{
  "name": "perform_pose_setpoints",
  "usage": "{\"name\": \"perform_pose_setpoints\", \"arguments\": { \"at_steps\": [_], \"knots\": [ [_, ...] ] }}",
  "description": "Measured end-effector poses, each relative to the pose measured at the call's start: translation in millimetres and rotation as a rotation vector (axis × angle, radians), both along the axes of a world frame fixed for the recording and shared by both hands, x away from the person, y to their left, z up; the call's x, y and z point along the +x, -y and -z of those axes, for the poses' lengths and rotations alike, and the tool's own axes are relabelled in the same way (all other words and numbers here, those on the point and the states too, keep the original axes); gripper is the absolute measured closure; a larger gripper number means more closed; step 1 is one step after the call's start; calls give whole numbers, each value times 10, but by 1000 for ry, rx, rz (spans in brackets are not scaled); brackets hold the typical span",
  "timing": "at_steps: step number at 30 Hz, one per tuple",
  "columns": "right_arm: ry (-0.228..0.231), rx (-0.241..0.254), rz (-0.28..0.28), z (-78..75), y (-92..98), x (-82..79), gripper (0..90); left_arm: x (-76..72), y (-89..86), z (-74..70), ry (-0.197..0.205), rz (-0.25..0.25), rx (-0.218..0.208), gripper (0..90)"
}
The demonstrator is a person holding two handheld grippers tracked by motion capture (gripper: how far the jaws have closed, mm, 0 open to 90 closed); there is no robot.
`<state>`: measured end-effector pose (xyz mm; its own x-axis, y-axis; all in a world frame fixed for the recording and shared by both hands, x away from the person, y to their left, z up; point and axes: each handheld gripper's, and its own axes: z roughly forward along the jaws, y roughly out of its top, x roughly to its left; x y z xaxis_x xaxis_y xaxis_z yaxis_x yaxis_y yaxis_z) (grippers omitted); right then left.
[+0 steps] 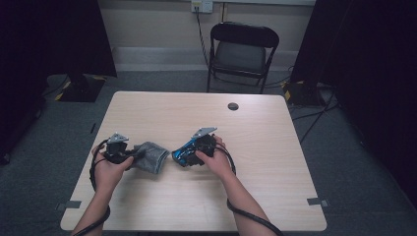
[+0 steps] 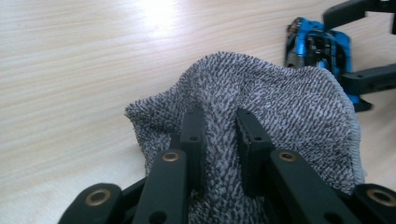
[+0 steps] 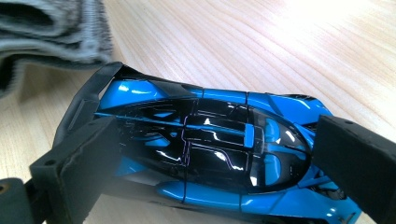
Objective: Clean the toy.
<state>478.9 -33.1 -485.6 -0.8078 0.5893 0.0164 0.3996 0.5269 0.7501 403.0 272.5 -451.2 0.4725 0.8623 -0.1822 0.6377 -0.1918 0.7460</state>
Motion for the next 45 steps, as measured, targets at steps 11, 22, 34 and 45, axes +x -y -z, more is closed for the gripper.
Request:
{"name": "perform_pose_setpoints", "arguments": {
  "at_steps": [11,22,34,45],
  "knots": [
    [-7,-10,1,-10,-9,6,9,-214,130,34,4,81,-39,756],
    [-9,-12,5,-12,-11,3,9,-398,243,162,-26,140,-30,755],
    [-15,-20,6,-21,-17,9,8,-448,417,186,-15,183,-47,754],
    [-16,-20,6,-22,-18,10,8,-379,632,262,-19,224,9,750]
  ]
}}
